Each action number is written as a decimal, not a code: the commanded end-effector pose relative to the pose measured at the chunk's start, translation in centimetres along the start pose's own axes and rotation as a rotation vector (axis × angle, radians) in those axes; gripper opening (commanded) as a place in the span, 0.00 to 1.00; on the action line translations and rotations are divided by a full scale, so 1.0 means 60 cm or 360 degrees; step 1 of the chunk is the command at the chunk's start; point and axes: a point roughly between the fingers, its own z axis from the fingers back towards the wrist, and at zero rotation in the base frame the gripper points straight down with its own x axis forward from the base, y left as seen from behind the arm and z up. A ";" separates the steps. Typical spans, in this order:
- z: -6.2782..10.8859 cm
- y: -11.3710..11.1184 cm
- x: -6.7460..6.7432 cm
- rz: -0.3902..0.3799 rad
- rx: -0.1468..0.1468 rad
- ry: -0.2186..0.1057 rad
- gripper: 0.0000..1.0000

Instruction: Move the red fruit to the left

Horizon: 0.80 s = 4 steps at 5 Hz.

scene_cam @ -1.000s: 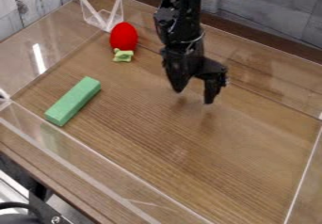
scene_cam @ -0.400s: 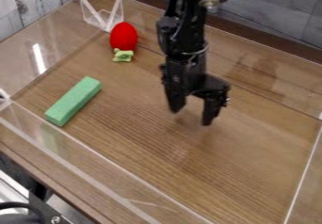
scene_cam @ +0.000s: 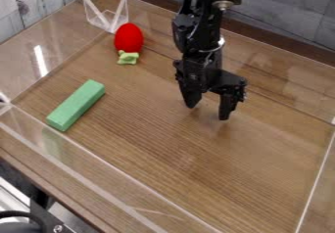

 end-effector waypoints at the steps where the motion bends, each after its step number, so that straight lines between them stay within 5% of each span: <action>1: 0.002 0.026 0.019 0.0118 -0.0007 0.0022 1.00; 2: -0.006 0.029 0.030 0.0142 -0.0015 0.0077 1.00; 4: -0.072 0.066 0.048 0.0197 -0.0028 0.0164 1.00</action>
